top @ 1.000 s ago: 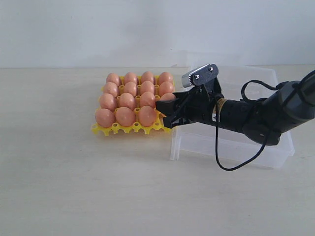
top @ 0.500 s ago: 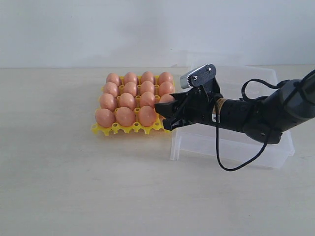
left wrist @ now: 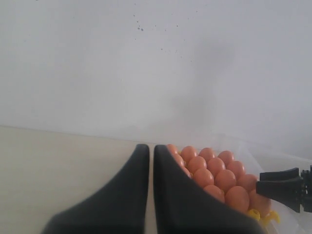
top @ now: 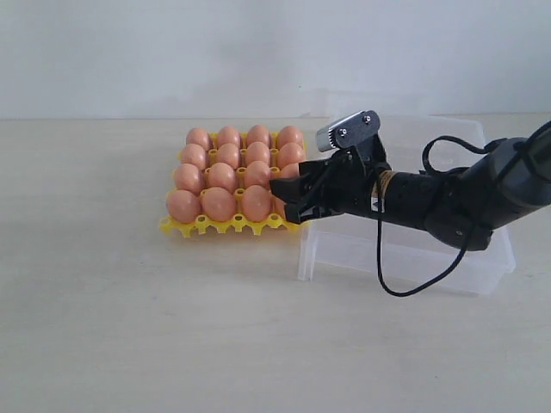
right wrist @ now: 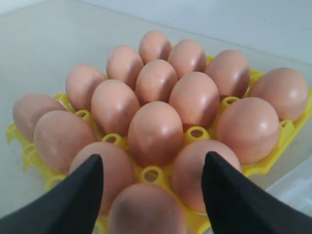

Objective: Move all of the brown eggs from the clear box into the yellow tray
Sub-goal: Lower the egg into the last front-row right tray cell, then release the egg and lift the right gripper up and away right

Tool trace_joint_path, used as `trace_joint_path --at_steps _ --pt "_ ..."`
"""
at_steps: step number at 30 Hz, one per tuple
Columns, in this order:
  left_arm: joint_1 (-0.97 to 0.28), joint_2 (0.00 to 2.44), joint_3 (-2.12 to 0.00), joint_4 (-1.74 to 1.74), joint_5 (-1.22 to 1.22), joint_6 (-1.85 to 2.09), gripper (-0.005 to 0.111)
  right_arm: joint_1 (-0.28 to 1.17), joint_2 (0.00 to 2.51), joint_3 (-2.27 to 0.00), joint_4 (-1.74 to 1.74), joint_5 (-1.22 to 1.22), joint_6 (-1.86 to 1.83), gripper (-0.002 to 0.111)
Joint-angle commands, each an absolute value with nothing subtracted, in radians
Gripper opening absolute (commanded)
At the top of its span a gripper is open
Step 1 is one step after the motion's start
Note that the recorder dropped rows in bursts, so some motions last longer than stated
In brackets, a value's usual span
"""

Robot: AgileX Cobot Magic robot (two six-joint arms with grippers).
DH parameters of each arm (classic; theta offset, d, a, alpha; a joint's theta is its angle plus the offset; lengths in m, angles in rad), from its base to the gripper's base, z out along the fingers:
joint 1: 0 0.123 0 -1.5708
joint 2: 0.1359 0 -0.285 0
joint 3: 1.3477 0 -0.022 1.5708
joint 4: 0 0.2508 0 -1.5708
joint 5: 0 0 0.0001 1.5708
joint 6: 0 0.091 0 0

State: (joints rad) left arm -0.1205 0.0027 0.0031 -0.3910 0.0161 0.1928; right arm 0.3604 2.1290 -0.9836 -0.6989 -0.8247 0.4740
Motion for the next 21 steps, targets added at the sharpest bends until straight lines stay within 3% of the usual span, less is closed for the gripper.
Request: trace_joint_path --at_steps 1,9,11,14,21 --pt "-0.126 0.0 0.0 -0.4 0.0 0.185 0.004 0.358 2.076 -0.97 -0.635 -0.735 0.455 0.056" --pt "-0.126 0.0 0.0 -0.4 0.0 0.185 0.004 0.358 1.891 -0.97 -0.611 -0.577 0.466 0.052" --pt "-0.126 0.0 0.0 -0.4 0.0 0.185 0.004 0.358 1.85 -0.97 -0.611 -0.471 0.45 0.039" --pt "-0.126 0.0 0.0 -0.4 0.0 0.185 0.004 0.358 1.792 -0.97 -0.611 -0.275 0.389 0.0" --pt "-0.126 0.0 0.0 -0.4 0.0 0.185 0.004 0.358 1.705 -0.97 -0.609 0.157 0.343 0.001"
